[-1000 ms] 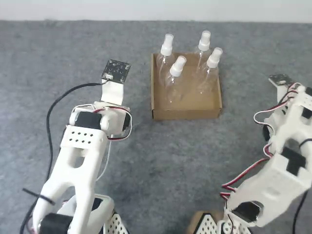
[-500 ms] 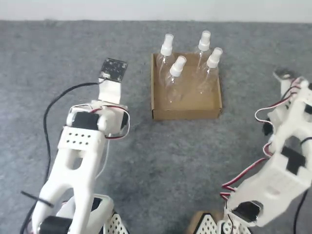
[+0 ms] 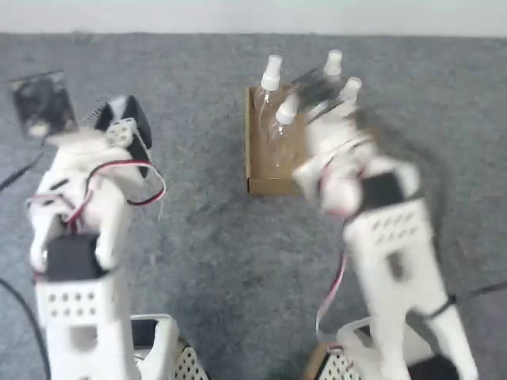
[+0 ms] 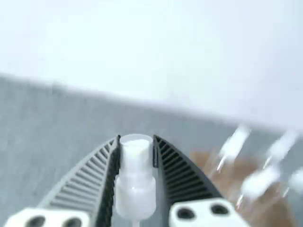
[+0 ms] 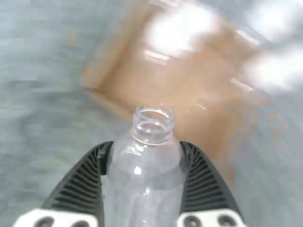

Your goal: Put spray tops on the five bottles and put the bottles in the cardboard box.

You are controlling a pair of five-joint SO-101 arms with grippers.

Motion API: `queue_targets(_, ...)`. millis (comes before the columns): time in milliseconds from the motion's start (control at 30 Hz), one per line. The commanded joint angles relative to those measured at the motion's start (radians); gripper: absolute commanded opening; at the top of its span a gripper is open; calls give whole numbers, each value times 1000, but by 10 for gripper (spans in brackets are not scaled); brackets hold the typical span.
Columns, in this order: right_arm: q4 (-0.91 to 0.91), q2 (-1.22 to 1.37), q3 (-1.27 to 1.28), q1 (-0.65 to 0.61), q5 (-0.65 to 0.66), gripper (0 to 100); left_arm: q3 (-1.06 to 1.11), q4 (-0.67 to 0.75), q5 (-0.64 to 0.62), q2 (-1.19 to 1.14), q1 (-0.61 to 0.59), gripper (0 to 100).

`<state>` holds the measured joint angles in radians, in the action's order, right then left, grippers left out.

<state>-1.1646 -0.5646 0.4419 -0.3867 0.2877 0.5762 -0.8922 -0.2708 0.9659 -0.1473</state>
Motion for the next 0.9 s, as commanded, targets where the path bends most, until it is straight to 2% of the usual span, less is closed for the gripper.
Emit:
queue_targets(0, 288, -228, 319, -234, -58, 6, -48, 80, -74, 104, -11, 10)
queue_targets(133, 498, -358, 535, -337, -64, 6, -45, 104, -180, 157, 8, 10)
queue_targets(300, 656, -475, 713, -410, -60, 6, -45, 147, -203, 123, 137, 10)
queue_targets(500, 662, -498, 746, -414, -64, 6, -64, 180, -204, 81, 204, 10)
queue_targets(600, 662, -489, 747, -414, -66, 6, -71, 124, -213, 77, 206, 10)
queue_targets(733, 662, -486, 747, -412, -64, 6, -73, 31, -285, 81, 207, 10)
queue_targets(867, 665, -495, 761, -412, -61, 6, -28, 37, -299, 78, 253, 10)
